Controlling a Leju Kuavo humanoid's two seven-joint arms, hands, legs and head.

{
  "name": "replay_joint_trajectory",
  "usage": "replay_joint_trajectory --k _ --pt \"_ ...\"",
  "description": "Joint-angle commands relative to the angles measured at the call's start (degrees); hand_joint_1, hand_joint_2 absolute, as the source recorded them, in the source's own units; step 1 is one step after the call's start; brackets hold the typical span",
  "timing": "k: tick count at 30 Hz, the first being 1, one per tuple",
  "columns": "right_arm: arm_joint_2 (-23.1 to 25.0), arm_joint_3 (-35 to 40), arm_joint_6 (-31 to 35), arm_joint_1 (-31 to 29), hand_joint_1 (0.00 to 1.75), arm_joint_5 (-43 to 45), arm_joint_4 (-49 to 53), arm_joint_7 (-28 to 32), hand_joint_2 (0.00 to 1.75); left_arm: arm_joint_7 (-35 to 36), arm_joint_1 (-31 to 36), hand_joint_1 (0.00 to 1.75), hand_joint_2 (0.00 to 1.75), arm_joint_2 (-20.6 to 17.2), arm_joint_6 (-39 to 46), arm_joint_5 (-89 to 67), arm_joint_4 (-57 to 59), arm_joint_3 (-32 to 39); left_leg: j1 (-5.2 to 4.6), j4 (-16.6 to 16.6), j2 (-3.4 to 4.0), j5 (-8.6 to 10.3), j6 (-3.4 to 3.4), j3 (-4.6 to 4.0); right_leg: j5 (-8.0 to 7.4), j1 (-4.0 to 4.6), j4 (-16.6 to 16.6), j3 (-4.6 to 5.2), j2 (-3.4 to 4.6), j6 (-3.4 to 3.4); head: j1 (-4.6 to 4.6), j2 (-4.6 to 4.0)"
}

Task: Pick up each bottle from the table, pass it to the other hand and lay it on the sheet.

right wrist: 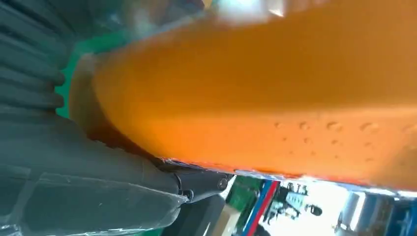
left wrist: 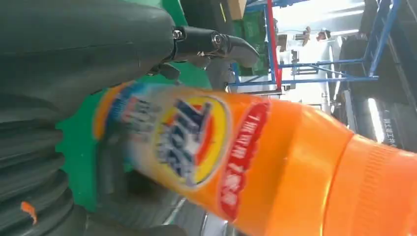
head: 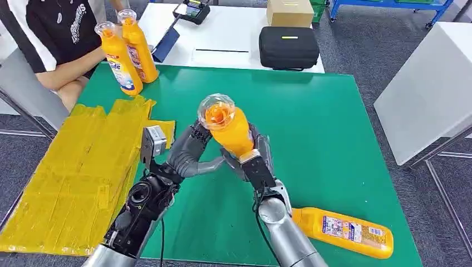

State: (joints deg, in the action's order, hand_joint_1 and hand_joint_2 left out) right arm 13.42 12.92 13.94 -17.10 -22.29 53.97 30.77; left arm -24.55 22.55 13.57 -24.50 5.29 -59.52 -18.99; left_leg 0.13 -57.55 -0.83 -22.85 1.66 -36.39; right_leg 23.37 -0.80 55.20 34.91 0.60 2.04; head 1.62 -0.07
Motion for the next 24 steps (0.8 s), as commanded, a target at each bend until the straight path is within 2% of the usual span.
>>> replay_joint_trajectory --k 1,5,11,12,13,17,22,24 --pt "1.9 7.1 0.6 -4.2 1.75 -0.6 -11.4 0.0 1.75 -0.1 3.5 0.0 1.75 -1.5 1.7 1.4 6.3 -2.1 0.0 0.0 0.2 -0.17 -0.12 0.44 0.13 0.02 0.0 -0.38 0.08 -0.12 -0.02 0.0" --pt "2.6 9.8 3.5 -5.5 1.75 -3.5 -14.5 -1.1 1.75 -0.8 3.5 0.0 1.75 -1.5 2.9 1.4 6.5 -2.1 0.02 0.0 0.12 -0.08 -0.07 0.24 0.05 0.03 0.0 -0.2 0.04 -0.07 -0.02 0.0" --pt "2.9 11.4 4.2 -5.8 1.75 -5.3 -15.8 -1.9 1.75 -1.0 3.1 0.0 1.75 -1.5 3.9 0.8 5.8 -2.2 0.0 0.0 0.24 -0.19 -0.11 0.44 0.13 0.01 0.0 -0.36 0.13 -0.11 -0.02 0.0" --pt "3.0 11.8 4.4 -5.8 1.75 -5.7 -16.0 -1.9 1.75 -1.0 3.1 0.0 1.75 -1.5 4.1 0.7 5.7 -2.2 0.01 0.0 0.19 -0.1 -0.07 0.24 0.05 0.01 0.0 -0.19 0.12 -0.07 -0.02 0.0" --pt "3.7 15.1 5.1 -5.2 1.75 -9.1 -16.6 -2.5 1.75 -1.2 3.1 0.0 1.75 -1.4 5.7 0.4 5.9 -1.5 0.01 0.0 0.23 -0.2 -0.11 0.46 0.15 0.02 0.0 -0.39 0.11 -0.12 -0.02 0.0" --pt "3.8 16.4 5.2 -5.0 1.75 -10.3 -17.0 -3.1 1.75 -1.4 3.1 0.0 1.75 -1.5 6.5 0.4 6.0 -1.0 0.02 0.0 0.1 -0.09 -0.08 0.21 0.07 0.03 0.0 -0.19 0.04 -0.09 -0.02 0.0" --pt "3.9 16.8 5.6 -5.5 1.75 -10.8 -18.2 -3.8 1.75 -1.8 3.7 0.0 1.75 -1.1 7.5 0.4 7.1 -0.2 0.03 0.0 0.08 -0.22 -0.14 0.46 0.22 0.05 0.0 -0.42 -0.06 -0.15 -0.02 0.0" --pt "3.9 16.8 5.7 -5.6 1.75 -10.8 -18.5 -3.8 1.75 -2.0 3.7 0.0 1.75 -0.9 7.7 0.5 7.2 0.0 0.03 0.0 0.06 -0.09 -0.08 0.2 0.09 0.04 0.0 -0.17 -0.02 -0.09 0.0 0.0"
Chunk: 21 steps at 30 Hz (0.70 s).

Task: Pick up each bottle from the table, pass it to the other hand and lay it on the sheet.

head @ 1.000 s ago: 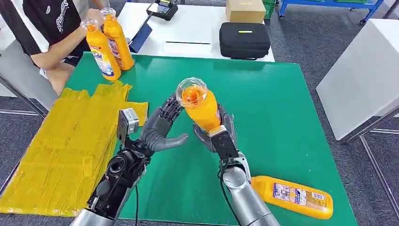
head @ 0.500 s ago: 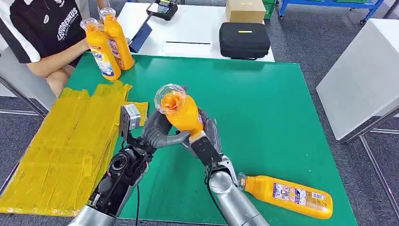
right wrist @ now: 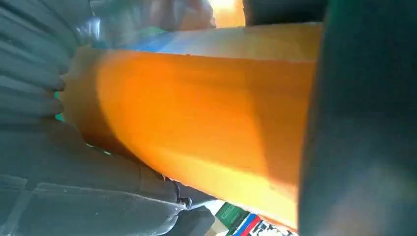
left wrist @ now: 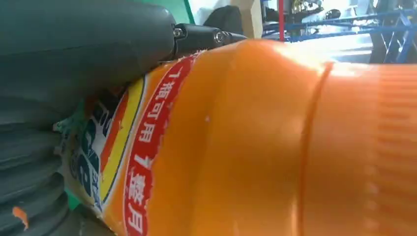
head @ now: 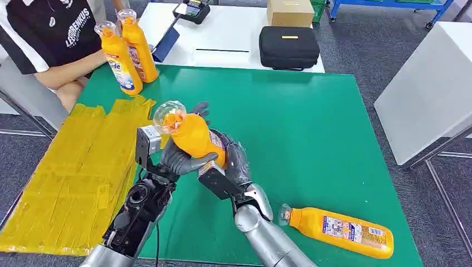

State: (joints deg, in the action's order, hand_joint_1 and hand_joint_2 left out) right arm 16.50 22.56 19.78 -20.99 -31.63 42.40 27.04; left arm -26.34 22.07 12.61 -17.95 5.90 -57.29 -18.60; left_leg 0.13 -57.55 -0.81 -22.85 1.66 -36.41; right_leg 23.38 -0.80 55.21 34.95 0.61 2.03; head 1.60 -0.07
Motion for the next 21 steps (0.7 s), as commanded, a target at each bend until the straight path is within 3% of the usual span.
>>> replay_joint_trajectory --k 1,4,5,6,7,15,21 --pt "0.8 7.2 -0.2 -1.7 1.75 -1.5 -6.9 -0.1 1.75 -0.2 4.2 0.0 1.75 0.0 1.1 -0.1 5.0 -0.3 0.02 0.0 0.06 -0.16 -0.1 0.35 0.15 0.04 0.0 -0.34 -0.05 -0.1 0.0 0.0" --pt "0.9 7.2 -0.1 -1.8 1.75 -1.7 -7.2 -0.2 1.75 -0.6 3.9 0.0 1.75 0.2 1.7 0.4 4.7 0.4 0.03 0.0 0.0 -0.09 -0.08 0.23 0.1 0.04 0.0 -0.24 -0.08 -0.09 0.02 0.0" --pt "0.9 7.2 -0.1 -1.8 1.75 -1.7 -7.2 -0.2 1.75 -0.7 3.8 0.16 1.75 0.2 1.9 0.5 4.6 0.7 0.03 0.0 0.03 -0.2 -0.12 0.41 0.2 0.05 0.0 -0.41 -0.09 -0.13 -0.02 0.0" --pt "0.9 7.1 -0.1 -1.9 1.75 -1.7 -7.4 -0.1 1.75 -1.0 3.6 1.47 1.75 0.3 2.5 0.8 4.3 1.1 0.02 0.0 0.03 -0.12 -0.09 0.28 0.12 0.03 0.0 -0.28 -0.05 -0.09 0.02 0.0" --pt "0.9 7.1 -0.1 -2.0 1.75 -1.6 -7.6 0.0 1.75 -1.4 3.3 1.75 1.75 0.3 2.8 1.3 3.9 1.6 0.01 0.0 0.07 -0.24 -0.14 0.5 0.24 0.04 0.0 -0.48 -0.07 -0.14 0.0 0.0" --pt "0.8 6.8 0.1 -2.2 1.75 -1.2 -8.0 0.4 1.75 -1.9 3.0 1.75 1.75 0.3 3.3 2.7 3.2 2.7 0.04 0.0 0.01 -0.06 -0.07 0.13 0.05 0.05 0.0 -0.14 -0.06 -0.07 0.0 0.0" --pt "0.9 6.8 0.3 -2.3 1.75 -1.1 -8.3 0.7 1.75 -2.2 3.1 1.75 1.75 0.2 3.6 2.7 3.4 2.6 0.02 0.0 0.03 -0.15 -0.1 0.32 0.16 0.04 0.0 -0.31 -0.09 -0.11 0.02 0.0"
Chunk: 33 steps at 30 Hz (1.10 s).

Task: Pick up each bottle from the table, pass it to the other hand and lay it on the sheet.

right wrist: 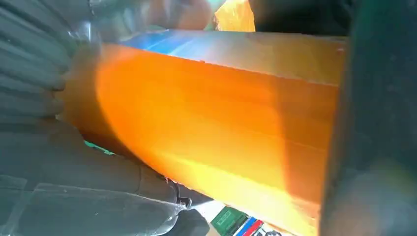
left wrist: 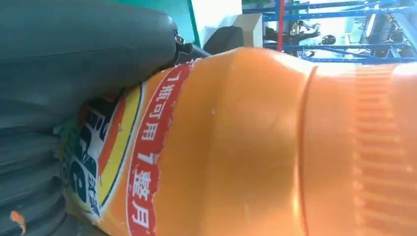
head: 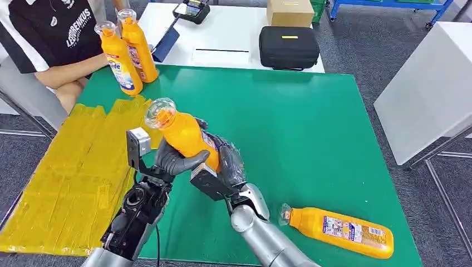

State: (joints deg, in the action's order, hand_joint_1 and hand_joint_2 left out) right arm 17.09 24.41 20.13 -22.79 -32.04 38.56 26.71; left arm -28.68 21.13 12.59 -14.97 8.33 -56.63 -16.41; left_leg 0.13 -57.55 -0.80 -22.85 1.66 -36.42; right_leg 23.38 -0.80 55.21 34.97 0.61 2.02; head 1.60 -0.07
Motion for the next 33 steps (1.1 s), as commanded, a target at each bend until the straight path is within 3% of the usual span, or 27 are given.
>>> replay_joint_trajectory --k 1,8,9,10,11,12,13,16,30,33 --pt "0.3 5.0 0.0 -0.6 1.75 -0.7 -4.6 1.0 1.75 0.1 4.1 1.75 1.75 0.2 0.9 0.2 2.8 0.4 0.03 0.0 -0.01 -0.12 -0.09 0.27 0.13 0.05 0.0 -0.28 -0.1 -0.09 0.0 0.0" --pt "0.1 5.0 0.7 -0.7 1.75 0.1 -4.6 1.9 1.75 -1.7 4.6 1.75 1.75 0.1 2.5 -0.6 2.3 0.7 0.05 0.0 -0.03 -0.05 -0.06 0.11 0.05 0.06 0.0 -0.14 -0.09 -0.06 0.0 0.0" --pt "0.0 4.9 0.9 -0.4 1.29 0.3 -4.0 2.0 1.75 -2.1 4.6 1.75 1.75 -0.1 3.0 -0.9 1.9 1.1 0.03 0.0 -0.04 -0.15 -0.11 0.32 0.18 0.06 0.0 -0.34 -0.15 -0.11 0.0 0.0" --pt "-0.1 4.6 1.4 0.0 0.03 0.8 -3.3 2.4 1.75 -2.1 4.5 1.75 1.75 -0.3 3.4 -1.0 1.5 1.6 0.01 -0.1 0.0 -0.34 -0.19 0.66 0.38 0.05 0.1 -0.65 -0.18 -0.19 0.0 0.0" --pt "-0.2 4.0 1.3 0.5 0.0 1.8 -2.3 2.8 1.75 -2.3 4.5 1.75 1.75 -0.5 4.1 -1.5 1.0 2.0 -0.01 -0.1 0.04 -0.42 -0.23 0.83 0.46 0.04 0.2 -0.8 -0.18 -0.23 0.0 0.0" --pt "-0.4 3.8 1.3 0.8 0.0 2.4 -1.5 3.0 1.75 -3.0 4.6 1.75 1.75 -0.9 5.7 -3.1 0.8 2.0 0.04 0.0 -0.02 -0.09 -0.09 0.21 0.1 0.06 0.0 -0.24 -0.11 -0.09 0.02 0.0" --pt "-0.9 3.1 1.3 1.7 0.0 3.6 0.9 3.2 1.75 -5.3 5.1 1.75 1.75 -2.0 17.8 -13.5 0.5 0.4 0.03 0.0 -0.01 -0.13 -0.1 0.29 0.15 0.06 0.0 -0.31 -0.12 -0.11 0.0 0.0" --pt "-3.0 3.3 0.1 4.7 0.0 3.8 9.4 2.5 1.75 -2.5 7.0 1.75 1.75 -3.6 32.5 -29.7 4.4 0.6 0.04 0.0 -0.05 -0.19 -0.13 0.38 0.22 0.07 0.0 -0.41 -0.18 -0.13 -0.02 0.0" --pt "-3.6 3.5 -0.6 5.8 0.0 3.4 12.3 1.3 1.75 -3.3 7.5 1.75 1.75 -3.3 32.1 -30.3 5.8 1.9 -0.01 0.0 -0.01 -0.05 -0.07 0.15 0.06 0.0 0.0 -0.16 -0.07 -0.07 0.0 0.0" --pt "-5.3 3.3 -1.3 8.3 0.0 4.4 19.4 2.3 1.75 5.1 10.3 1.75 1.75 -5.5 46.4 -50.3 12.8 -0.4 0.01 0.0 -0.03 -0.04 -0.07 0.14 0.05 0.02 0.0 -0.17 -0.08 -0.07 -0.02 0.0"
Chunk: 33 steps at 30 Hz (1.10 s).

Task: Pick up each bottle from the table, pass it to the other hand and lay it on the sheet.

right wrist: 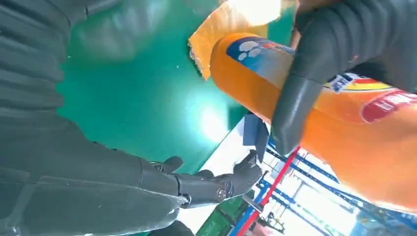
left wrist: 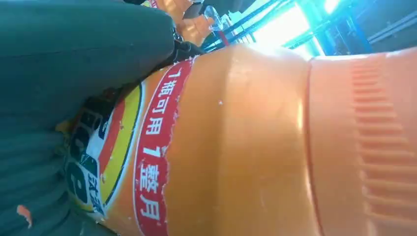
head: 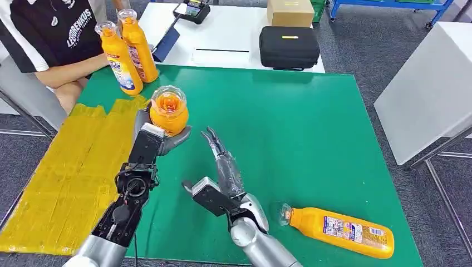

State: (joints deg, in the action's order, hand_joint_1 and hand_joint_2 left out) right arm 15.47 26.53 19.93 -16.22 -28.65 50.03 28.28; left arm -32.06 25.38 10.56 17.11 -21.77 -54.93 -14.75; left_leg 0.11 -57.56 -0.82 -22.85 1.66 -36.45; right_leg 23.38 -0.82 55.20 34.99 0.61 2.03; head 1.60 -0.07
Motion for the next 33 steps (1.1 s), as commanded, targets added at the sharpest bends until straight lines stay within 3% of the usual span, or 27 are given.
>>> replay_joint_trajectory --k 1,2,5,6,7,11,17,21,31,32,33 --pt "-4.8 1.0 -2.0 3.3 0.0 1.6 12.3 -0.2 1.75 12.8 7.2 1.75 1.75 -4.1 18.1 -29.0 14.5 -3.1 0.01 0.0 -0.01 -0.11 -0.11 0.33 0.14 0.03 0.0 -0.33 -0.11 -0.11 0.0 0.0" --pt "-5.9 1.1 -2.9 4.4 0.0 2.0 15.8 -0.6 0.0 17.3 8.0 1.75 1.75 -4.6 20.4 -37.3 17.3 -3.9 0.0 0.1 -0.1 -0.04 -0.08 0.22 0.09 0.02 0.0 -0.24 -0.17 -0.08 -0.02 0.0" --pt "-8.9 -0.1 -4.6 6.6 0.0 4.1 23.9 -1.5 0.0 29.9 8.9 1.75 1.75 -6.1 22.5 -57.7 23.2 -5.0 0.0 0.1 -0.06 -0.03 -0.06 0.2 0.07 0.01 0.0 -0.19 -0.12 -0.06 0.0 0.0" --pt "-9.4 -0.9 -5.2 7.1 0.0 5.2 25.4 -1.7 1.75 32.0 8.9 1.75 1.75 -6.4 22.4 -61.1 24.4 -4.6 -0.02 0.1 -0.09 -0.1 -0.08 0.37 0.16 0.0 0.0 -0.37 -0.19 -0.08 0.02 0.0" --pt "-10.2 -2.0 -4.5 7.5 0.0 5.3 27.0 -1.7 1.75 36.3 9.0 1.75 1.75 -7.2 20.5 -65.9 26.3 -4.9 -0.02 0.1 -0.06 -0.07 -0.06 0.28 0.1 -0.01 0.0 -0.27 -0.13 -0.06 -0.02 0.0" --pt "-11.8 -6.3 -1.1 9.6 0.0 4.4 32.7 -1.4 1.75 42.0 8.8 1.75 1.75 -9.9 16.2 -68.2 30.1 -6.7 -0.02 0.0 0.1 -0.15 -0.09 0.41 0.15 0.0 0.0 -0.38 -0.04 -0.09 -0.02 0.0" --pt "-13.9 -11.1 9.3 14.3 0.0 -8.8 40.5 -4.1 1.75 48.1 7.0 1.75 1.75 -12.7 13.7 -68.2 31.5 -11.4 0.0 0.0 0.02 -0.07 -0.07 0.18 0.09 0.01 0.0 -0.17 -0.07 -0.07 0.0 0.0" --pt "-15.2 -14.8 14.7 15.6 0.0 -7.4 44.2 -2.2 1.75 49.2 6.5 1.75 1.75 -13.1 13.2 -68.2 32.1 -11.5 -0.01 0.0 0.05 -0.16 -0.08 0.32 0.16 0.01 0.0 -0.3 -0.07 -0.08 0.0 0.0" --pt "-14.8 -14.9 15.5 17.0 0.0 -8.1 43.6 -1.4 1.75 50.3 5.6 1.75 1.75 -13.0 11.0 -68.2 33.1 -12.3 -0.01 0.0 0.08 -0.12 -0.08 0.2 0.1 0.01 0.0 -0.2 0.0 -0.08 -0.02 0.0" --pt "-14.9 -14.8 14.7 16.5 0.0 -9.5 43.1 -2.5 1.75 50.1 5.7 0.73 1.75 -12.7 11.1 -68.2 33.3 -12.0 0.0 0.0 0.14 -0.21 -0.13 0.39 0.19 0.03 0.0 -0.36 0.02 -0.13 0.0 0.0" --pt "-14.9 -14.6 13.6 16.0 0.0 -11.4 42.6 -4.0 1.75 50.6 5.8 0.0 1.75 -12.5 11.1 -68.2 33.5 -12.2 0.0 0.0 0.13 -0.18 -0.11 0.29 0.16 0.03 0.0 -0.27 0.01 -0.11 0.0 0.0"
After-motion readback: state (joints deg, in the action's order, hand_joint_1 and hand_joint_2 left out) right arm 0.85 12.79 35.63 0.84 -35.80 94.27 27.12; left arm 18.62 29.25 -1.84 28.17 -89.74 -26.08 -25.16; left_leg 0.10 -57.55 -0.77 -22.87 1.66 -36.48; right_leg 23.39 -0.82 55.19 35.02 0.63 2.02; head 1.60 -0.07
